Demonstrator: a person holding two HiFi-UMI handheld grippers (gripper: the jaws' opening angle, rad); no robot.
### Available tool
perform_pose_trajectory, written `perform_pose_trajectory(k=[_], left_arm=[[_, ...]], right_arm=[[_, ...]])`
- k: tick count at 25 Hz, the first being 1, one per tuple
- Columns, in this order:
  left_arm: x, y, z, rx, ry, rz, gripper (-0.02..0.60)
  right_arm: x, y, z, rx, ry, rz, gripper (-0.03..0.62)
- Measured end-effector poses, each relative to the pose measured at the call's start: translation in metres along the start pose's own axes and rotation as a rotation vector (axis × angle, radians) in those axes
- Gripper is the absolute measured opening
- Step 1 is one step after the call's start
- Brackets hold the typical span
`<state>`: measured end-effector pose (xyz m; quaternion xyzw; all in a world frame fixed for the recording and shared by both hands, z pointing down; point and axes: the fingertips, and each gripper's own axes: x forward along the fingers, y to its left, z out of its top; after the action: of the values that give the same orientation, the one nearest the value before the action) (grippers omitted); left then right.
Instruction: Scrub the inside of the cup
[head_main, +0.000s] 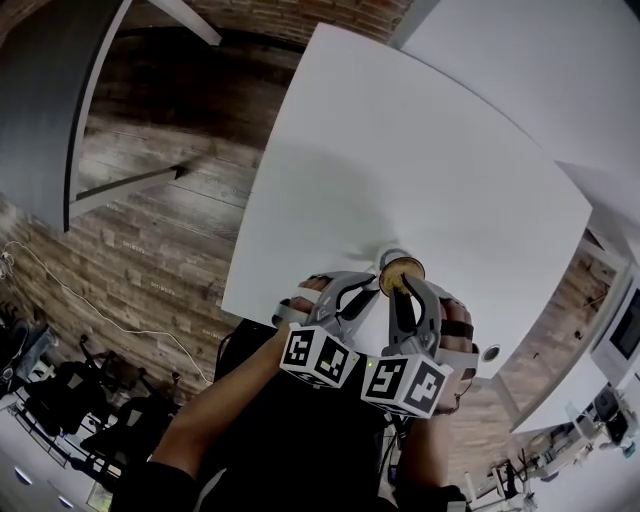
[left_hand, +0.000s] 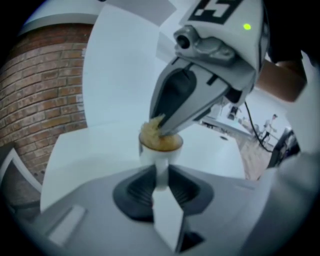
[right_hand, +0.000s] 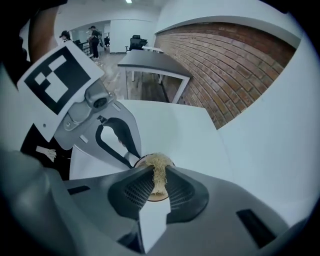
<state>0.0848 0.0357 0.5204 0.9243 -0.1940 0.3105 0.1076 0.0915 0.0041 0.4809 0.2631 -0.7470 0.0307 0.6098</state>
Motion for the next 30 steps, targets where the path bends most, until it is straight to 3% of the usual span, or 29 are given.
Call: perform_pose_trajectory(k=[8, 11, 17, 23, 30], left_arm=[[0.001, -0.003, 0.000, 0.005, 0.005, 0.003, 0.072], [0.001, -0.004, -0.001, -0.002, 0.010, 0.003, 0.072], [0.001, -0.003, -0.002, -0.003, 0.006, 0.011, 0.072], [0.002, -0.005, -0.001, 0.001, 0.007, 0.019, 0.072], [0.002, -0.008, -0.002, 0.012, 0.011, 0.028, 0.072]], right_arm=[[0.033, 0.011, -0.015, -0.012, 0.053, 0.070, 0.058], [0.022, 0.005, -0.015, 0.002, 0.066, 0.058, 0.060], [-0.022, -0.008, -0.011, 0.159, 0.040, 0.042, 0.060], [0.001, 0.002, -0.021, 0.285, 0.066, 0.104, 0.058], [0.023, 0.010, -0.026, 0.348, 0.143, 0.154, 0.058]])
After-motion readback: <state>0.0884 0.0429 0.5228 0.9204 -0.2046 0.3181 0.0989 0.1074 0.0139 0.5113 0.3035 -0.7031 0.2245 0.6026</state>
